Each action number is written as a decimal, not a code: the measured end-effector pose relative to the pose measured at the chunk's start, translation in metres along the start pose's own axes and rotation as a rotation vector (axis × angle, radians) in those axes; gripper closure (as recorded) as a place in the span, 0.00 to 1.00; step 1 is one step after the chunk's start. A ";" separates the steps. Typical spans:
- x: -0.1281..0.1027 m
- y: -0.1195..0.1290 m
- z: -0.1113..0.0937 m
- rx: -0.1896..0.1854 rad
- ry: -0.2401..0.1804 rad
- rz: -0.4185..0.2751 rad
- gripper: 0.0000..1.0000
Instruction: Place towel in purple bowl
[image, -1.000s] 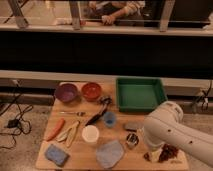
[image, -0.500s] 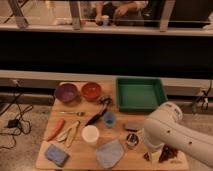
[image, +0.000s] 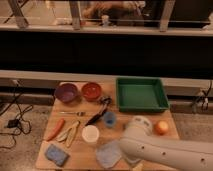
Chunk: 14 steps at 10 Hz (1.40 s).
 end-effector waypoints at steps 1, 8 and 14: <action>-0.021 -0.005 0.004 0.002 -0.011 -0.045 0.20; -0.038 -0.041 0.044 0.001 -0.052 -0.124 0.20; -0.045 -0.035 0.070 -0.027 -0.076 -0.136 0.20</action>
